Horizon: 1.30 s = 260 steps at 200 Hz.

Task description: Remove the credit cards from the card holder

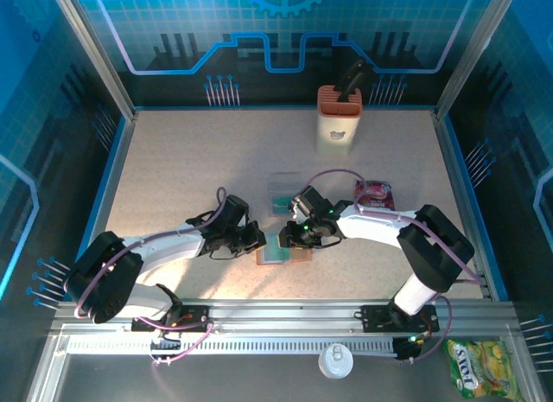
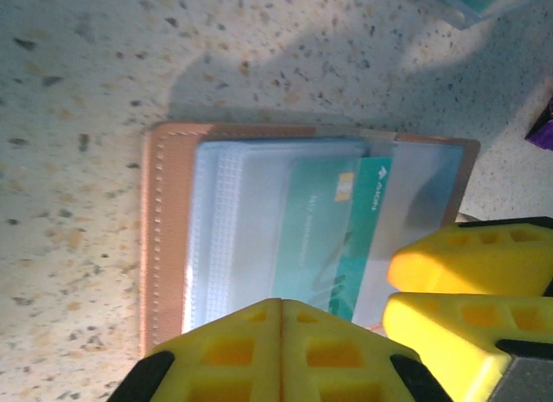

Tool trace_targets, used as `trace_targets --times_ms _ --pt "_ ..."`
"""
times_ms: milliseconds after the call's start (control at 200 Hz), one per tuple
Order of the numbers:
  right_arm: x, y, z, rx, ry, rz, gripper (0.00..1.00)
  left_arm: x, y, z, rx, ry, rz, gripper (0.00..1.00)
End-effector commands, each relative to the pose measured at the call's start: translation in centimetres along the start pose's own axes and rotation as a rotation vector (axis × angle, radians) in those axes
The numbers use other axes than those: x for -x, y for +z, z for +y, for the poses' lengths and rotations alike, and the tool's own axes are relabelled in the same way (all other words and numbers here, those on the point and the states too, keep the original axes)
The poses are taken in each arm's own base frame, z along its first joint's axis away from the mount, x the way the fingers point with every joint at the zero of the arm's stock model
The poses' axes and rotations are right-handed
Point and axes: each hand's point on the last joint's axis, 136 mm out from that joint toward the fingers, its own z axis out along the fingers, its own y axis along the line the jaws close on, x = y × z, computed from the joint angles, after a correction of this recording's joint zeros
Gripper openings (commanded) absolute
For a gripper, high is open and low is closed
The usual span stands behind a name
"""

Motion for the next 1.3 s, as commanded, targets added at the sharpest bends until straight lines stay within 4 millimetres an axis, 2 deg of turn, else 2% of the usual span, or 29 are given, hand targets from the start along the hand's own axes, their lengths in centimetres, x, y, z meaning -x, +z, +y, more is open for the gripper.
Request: trace_targets --times_ms 0,55,880,1296 --pt "0.4 -0.8 0.1 0.010 -0.002 -0.017 0.34 -0.1 0.6 -1.0 -0.005 0.021 0.012 0.03" --pt "0.3 -0.8 0.0 0.010 -0.001 -0.014 0.34 -0.2 0.9 -1.2 -0.004 0.027 0.019 0.00" --pt "0.6 0.0 -0.4 0.027 0.017 0.007 0.34 -0.7 2.3 1.5 0.123 0.025 0.043 0.00" --pt "0.1 1.0 -1.5 0.033 0.052 0.027 0.34 -0.8 2.5 1.9 0.137 0.018 0.048 0.00"
